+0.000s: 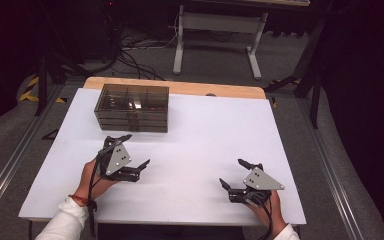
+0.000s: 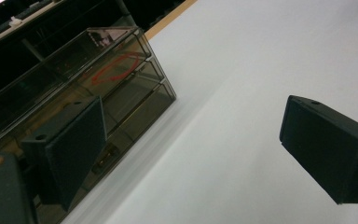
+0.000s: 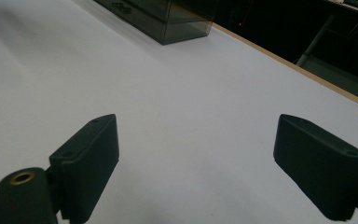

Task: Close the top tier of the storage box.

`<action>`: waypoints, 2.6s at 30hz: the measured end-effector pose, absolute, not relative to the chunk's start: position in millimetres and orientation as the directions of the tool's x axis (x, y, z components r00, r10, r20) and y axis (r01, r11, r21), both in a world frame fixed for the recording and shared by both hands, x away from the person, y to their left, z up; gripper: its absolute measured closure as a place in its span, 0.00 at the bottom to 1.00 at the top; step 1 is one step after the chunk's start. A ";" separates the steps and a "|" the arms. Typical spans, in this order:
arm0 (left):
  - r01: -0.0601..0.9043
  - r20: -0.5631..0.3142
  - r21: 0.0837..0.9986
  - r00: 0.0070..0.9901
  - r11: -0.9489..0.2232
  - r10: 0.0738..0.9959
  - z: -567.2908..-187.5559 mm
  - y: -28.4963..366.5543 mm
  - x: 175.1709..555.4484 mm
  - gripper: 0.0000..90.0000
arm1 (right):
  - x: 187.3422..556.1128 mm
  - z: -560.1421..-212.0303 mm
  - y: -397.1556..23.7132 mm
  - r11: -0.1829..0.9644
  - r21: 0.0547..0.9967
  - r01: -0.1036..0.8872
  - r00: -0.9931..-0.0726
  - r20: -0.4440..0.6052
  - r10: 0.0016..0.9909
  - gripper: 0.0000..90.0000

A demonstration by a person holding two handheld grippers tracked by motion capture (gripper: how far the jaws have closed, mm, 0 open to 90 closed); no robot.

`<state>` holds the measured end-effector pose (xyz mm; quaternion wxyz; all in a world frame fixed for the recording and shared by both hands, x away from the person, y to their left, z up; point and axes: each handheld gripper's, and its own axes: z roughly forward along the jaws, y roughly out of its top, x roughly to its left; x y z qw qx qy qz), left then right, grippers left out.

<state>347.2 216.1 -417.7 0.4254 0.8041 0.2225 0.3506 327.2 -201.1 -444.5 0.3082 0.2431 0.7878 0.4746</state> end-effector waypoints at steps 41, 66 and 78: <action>0.138 0.349 0.839 0.608 -0.527 0.714 -439.7 262.4 307.4 0.07 | 327.4 -444.3 -201.2 0.417 0.904 0.095 -0.699 -0.238 0.674 0.16; 0.238 0.307 0.825 0.572 -0.512 0.761 -458.1 290.2 291.4 0.06 | 327.2 -444.1 -200.2 0.404 0.909 0.100 -0.702 -0.223 0.677 0.16; 0.223 0.310 0.831 0.576 -0.510 0.756 -455.5 290.6 288.7 0.06 | 325.8 -441.5 -196.2 0.406 0.909 0.088 -0.698 -0.235 0.676 0.16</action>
